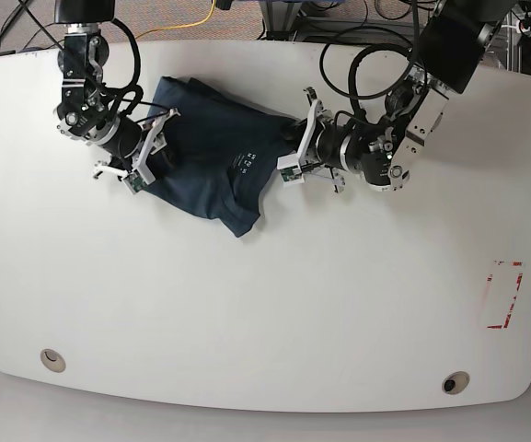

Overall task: Layout the t-shirt on the table in an organized manner, then fold the t-shirt properly
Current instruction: 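Pull the bundle's edges with both grippers to square the folded shirt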

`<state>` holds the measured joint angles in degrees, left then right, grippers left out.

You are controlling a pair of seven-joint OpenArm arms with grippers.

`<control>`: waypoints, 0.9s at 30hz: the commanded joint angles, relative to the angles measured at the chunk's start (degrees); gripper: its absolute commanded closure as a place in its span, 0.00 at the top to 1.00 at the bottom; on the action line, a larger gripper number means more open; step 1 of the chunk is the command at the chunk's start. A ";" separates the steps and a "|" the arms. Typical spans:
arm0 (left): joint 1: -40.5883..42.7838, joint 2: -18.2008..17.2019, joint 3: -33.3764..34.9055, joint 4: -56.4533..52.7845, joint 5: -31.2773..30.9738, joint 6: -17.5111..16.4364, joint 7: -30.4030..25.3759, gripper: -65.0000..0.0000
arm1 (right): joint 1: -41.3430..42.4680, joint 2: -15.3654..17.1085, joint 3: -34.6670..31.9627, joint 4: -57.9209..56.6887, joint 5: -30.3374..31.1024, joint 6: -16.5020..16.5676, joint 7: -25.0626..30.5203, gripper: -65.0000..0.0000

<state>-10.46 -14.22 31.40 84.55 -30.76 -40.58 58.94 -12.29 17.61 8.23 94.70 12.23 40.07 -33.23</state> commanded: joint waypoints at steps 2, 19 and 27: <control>-3.65 -1.83 -0.50 -2.66 2.76 0.58 1.50 0.07 | -3.13 -2.97 0.25 5.83 -0.32 -0.07 0.05 0.33; -16.75 -1.83 1.09 -8.91 2.59 0.58 -4.39 0.06 | -6.47 -10.00 0.25 22.01 -0.58 -0.07 -8.48 0.33; -13.06 -1.56 -3.40 3.49 2.50 0.58 2.65 0.06 | -7.97 -3.94 0.43 20.78 -0.58 -0.07 -8.30 0.33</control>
<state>-24.45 -15.81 28.49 84.55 -27.64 -39.88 61.36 -19.88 12.08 8.21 115.28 11.27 40.40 -42.63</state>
